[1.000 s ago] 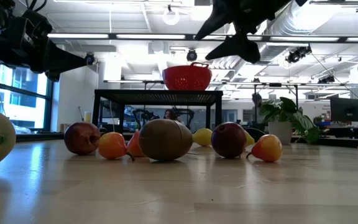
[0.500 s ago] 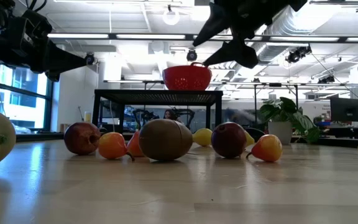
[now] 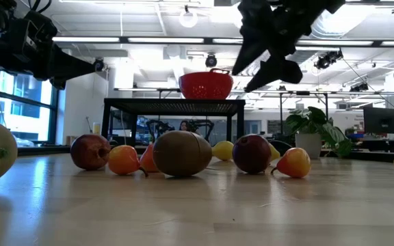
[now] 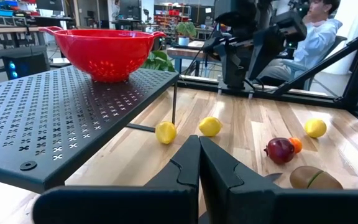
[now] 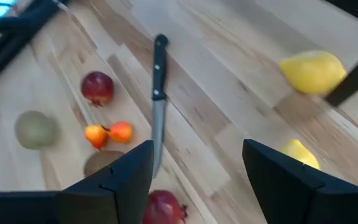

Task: Pick & Place Fruit
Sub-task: Put the middle lemon into the colander on the shelf on the shelf

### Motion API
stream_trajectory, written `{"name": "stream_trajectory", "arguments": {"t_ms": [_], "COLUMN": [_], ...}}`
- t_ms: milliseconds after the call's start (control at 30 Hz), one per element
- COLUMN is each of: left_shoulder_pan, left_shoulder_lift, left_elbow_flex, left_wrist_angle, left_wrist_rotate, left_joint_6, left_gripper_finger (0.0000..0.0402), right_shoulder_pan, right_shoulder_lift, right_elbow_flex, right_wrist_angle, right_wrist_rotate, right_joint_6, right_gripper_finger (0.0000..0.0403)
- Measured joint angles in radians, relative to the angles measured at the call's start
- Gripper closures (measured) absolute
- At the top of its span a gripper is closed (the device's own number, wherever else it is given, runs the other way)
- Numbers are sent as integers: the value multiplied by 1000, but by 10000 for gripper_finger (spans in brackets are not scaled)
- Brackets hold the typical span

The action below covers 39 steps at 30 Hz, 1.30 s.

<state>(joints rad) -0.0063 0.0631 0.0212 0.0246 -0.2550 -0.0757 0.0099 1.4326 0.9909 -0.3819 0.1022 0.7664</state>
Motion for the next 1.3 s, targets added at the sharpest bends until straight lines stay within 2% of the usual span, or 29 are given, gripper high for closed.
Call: {"name": "stream_trajectory", "arguments": {"t_ms": [200, 367, 933, 1300], "left_shoulder_pan": [0, 0, 0, 0], "left_shoulder_lift": [0, 0, 0, 0], "left_elbow_flex": [0, 0, 0, 0], "left_wrist_angle": [0, 0, 0, 0], "left_wrist_rotate": [-1, -2, -2, -2], "left_joint_6": [0, 0, 0, 0], "left_gripper_finger": [402, 402, 402, 402], "right_shoulder_pan": [0, 1, 1, 1], "right_shoulder_lift": [0, 0, 0, -1], "right_elbow_flex": [0, 0, 0, 0], "right_wrist_angle": [-33, -2, 183, 215], "right_wrist_rotate": [59, 53, 52, 52], "right_joint_6": [-19, -64, -64, -64], "right_gripper_finger": [163, 163, 163, 163]}}
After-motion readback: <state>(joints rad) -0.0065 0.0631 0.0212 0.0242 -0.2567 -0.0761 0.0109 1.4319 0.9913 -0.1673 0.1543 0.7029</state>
